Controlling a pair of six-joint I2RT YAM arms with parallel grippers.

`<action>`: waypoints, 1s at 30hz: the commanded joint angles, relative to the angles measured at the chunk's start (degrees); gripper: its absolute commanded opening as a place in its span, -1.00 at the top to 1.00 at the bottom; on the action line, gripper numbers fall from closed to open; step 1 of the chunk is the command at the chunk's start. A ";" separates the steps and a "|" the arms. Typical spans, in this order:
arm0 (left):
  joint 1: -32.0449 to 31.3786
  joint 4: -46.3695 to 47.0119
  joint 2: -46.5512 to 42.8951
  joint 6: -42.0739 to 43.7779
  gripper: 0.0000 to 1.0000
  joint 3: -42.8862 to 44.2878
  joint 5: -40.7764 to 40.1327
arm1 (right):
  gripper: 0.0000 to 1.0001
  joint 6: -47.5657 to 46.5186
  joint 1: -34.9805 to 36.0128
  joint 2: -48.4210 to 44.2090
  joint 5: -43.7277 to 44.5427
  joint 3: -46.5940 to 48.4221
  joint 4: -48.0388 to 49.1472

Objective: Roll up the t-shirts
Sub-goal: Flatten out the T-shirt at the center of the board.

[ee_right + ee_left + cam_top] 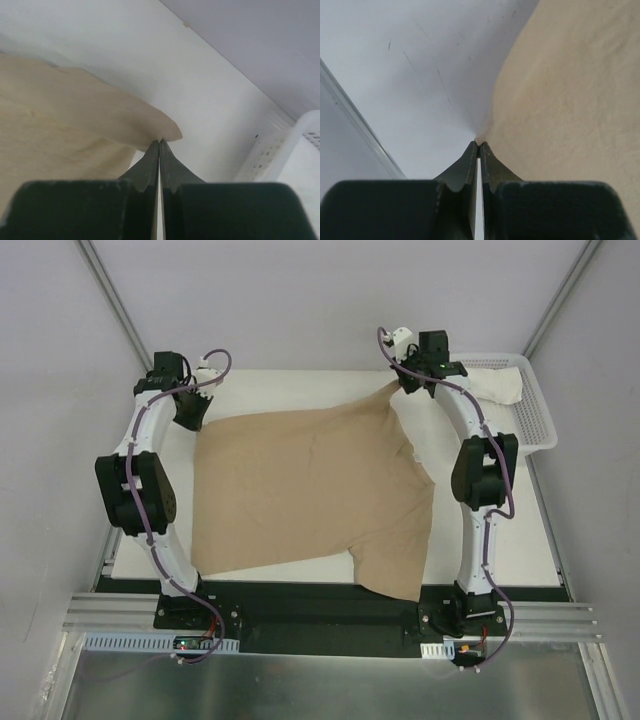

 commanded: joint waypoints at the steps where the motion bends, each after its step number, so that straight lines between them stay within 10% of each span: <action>1: 0.31 -0.26 -9.42 5.43 1.00 -6.06 0.29 | 0.99 -3.32 -1.60 -8.00 -1.34 -1.71 -3.84; 18: 0.31 -0.17 -19.01 10.81 1.00 -16.80 -1.46 | 0.99 -5.61 -1.25 -19.07 -6.88 -16.57 -11.23; 30: 3.82 -0.26 -16.55 11.24 1.00 -6.52 -5.77 | 0.99 0.98 1.47 -10.12 -6.79 -5.32 -9.04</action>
